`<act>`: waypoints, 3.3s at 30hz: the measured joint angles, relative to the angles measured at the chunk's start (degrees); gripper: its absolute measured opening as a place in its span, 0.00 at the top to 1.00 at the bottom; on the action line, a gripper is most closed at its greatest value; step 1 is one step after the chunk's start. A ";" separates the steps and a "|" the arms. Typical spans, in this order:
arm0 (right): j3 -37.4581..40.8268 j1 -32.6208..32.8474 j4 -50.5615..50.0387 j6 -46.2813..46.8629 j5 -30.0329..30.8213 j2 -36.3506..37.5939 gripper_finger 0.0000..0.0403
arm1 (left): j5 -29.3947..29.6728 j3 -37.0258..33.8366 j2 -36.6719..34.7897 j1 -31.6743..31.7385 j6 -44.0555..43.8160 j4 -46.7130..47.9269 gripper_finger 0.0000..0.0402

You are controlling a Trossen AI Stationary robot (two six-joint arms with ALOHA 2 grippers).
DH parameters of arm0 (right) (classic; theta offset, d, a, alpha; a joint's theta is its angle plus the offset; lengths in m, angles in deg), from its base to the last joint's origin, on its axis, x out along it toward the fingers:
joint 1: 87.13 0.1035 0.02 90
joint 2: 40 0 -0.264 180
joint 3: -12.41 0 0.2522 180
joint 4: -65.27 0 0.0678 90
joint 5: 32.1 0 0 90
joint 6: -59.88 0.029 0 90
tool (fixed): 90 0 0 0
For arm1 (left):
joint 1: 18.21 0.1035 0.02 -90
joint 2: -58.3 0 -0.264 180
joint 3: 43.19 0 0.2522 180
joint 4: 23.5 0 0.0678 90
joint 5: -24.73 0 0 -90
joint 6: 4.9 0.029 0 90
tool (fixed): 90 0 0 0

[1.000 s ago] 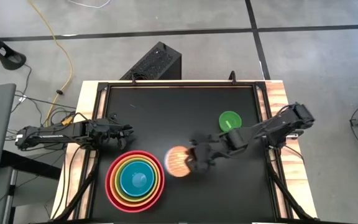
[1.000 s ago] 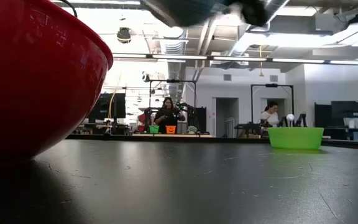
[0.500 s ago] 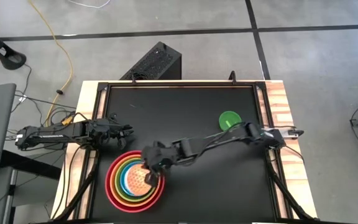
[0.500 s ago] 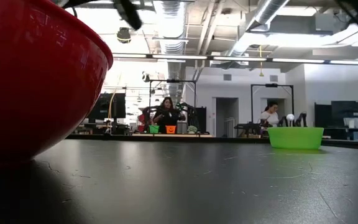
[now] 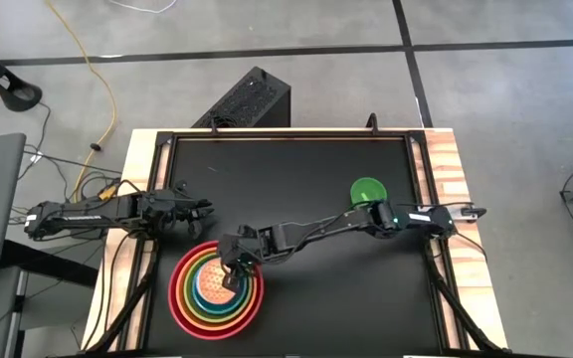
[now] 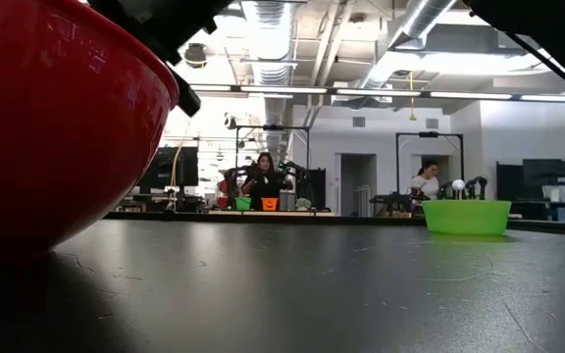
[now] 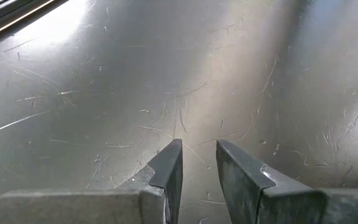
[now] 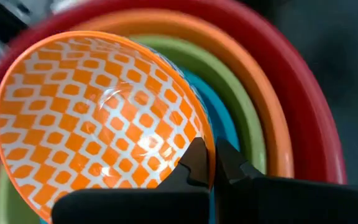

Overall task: Nest bowls inside each other
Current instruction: Stack the orange patterned bowl on top of the blue bowl, then stack the transparent green bowl on top of the orange patterned bowl

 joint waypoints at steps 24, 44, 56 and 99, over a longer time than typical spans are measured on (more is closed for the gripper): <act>-0.02 0.19 -3.69 1.45 -0.18 -0.95 0.72 | 0.00 0.00 -0.02 0.01 0.00 -0.02 0.78; -1.44 -1.43 -18.35 -3.29 -1.43 10.64 0.58 | 0.01 0.00 -0.02 0.00 0.00 -0.04 0.78; -1.36 -4.08 -54.64 5.11 14.68 16.99 0.63 | 0.01 0.00 -0.02 -0.01 0.00 -0.04 0.78; 97.36 -48.83 -13.64 9.78 0.71 75.79 0.63 | 0.00 0.00 -0.04 -0.01 0.00 -0.03 0.78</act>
